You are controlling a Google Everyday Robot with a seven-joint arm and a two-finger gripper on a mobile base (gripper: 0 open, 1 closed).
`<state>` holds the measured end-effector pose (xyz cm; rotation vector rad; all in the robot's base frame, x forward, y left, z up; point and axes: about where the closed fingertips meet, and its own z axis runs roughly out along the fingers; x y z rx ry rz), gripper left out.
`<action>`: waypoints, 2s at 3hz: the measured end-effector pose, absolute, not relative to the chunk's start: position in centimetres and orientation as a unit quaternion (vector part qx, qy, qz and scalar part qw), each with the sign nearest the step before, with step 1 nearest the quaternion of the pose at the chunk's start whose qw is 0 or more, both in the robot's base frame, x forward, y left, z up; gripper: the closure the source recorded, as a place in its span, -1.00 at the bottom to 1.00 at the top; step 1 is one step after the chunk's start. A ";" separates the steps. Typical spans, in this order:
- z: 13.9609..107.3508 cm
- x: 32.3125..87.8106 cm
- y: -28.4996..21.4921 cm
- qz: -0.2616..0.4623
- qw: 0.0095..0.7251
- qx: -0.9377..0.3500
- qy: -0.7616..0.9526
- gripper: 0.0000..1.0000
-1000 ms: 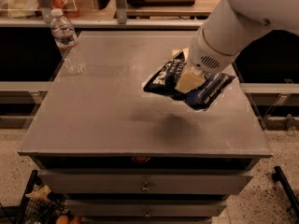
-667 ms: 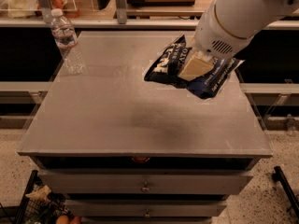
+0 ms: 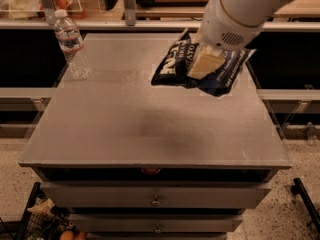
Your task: Move blue chip bag near water bottle
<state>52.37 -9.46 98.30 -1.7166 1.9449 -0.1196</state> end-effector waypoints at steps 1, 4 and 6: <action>99.9 54.2 -6.9 -0.070 0.229 -0.709 0.663 1.00; 101.1 54.3 -5.6 -0.077 0.236 -0.732 0.634 1.00; 100.0 59.2 -1.0 -0.052 0.245 -0.819 0.516 1.00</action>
Offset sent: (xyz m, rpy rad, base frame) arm 0.0167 0.0227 0.0144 -0.1200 -0.0008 0.1460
